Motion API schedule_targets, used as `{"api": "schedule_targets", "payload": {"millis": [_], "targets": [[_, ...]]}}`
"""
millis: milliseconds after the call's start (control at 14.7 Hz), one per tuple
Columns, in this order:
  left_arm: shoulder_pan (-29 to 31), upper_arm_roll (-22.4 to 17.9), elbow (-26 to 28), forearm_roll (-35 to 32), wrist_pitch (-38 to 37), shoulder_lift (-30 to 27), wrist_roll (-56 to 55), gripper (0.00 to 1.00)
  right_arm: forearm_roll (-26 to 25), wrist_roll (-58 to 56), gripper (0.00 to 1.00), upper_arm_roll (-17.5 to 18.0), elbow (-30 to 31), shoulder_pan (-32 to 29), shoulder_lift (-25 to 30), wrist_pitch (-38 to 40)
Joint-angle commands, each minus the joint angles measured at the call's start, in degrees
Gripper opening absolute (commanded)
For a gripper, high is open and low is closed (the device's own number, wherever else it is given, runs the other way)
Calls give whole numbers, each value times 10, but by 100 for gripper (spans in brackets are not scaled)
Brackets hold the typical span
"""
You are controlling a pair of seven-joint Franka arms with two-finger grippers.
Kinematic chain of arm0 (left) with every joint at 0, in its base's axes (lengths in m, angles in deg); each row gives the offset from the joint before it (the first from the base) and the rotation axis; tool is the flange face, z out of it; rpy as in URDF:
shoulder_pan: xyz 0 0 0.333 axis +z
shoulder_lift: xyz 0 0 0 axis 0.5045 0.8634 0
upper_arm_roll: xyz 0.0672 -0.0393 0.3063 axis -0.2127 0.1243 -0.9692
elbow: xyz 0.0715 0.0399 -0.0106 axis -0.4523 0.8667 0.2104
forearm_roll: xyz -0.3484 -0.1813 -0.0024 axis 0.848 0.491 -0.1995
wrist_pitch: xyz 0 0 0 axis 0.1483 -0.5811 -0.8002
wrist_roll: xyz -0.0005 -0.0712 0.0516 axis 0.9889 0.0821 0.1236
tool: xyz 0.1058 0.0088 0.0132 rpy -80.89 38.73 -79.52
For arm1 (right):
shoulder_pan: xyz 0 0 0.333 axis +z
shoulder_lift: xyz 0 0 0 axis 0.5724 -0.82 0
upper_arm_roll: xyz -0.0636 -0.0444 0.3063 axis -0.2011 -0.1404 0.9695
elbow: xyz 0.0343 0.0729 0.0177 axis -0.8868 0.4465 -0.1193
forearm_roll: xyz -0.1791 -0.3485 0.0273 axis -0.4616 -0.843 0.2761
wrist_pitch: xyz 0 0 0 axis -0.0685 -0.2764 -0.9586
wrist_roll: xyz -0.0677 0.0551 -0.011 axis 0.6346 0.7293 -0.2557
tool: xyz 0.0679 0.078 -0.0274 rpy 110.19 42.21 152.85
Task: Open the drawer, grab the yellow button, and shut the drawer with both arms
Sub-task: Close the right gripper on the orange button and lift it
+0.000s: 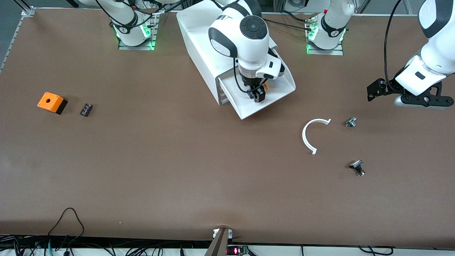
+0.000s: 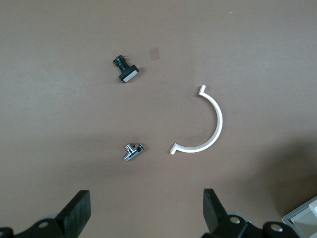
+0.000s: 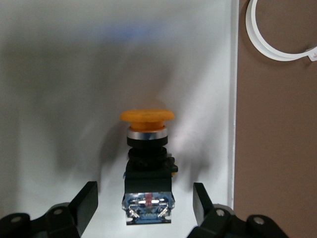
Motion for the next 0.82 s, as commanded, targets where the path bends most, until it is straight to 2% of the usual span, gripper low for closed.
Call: {"api": "schedule_targets", "payload": {"millis": [0, 68, 341, 751], "targets": [[-4, -2, -2, -12, -3, -8, -6, 100, -22, 7, 59, -1, -20, 6, -12, -4], [-4, -2, -2, -12, -3, -8, -6, 100, -22, 6, 51, -1, -20, 7, -12, -4], [-4, -2, -2, -12, -3, -8, -6, 100, -27, 8, 32, -1, -21, 10, -7, -2], [-4, -6, -2, -12, -3, -8, -6, 100, -28, 70, 27, -1, -24, 14, 6, 22]]}}
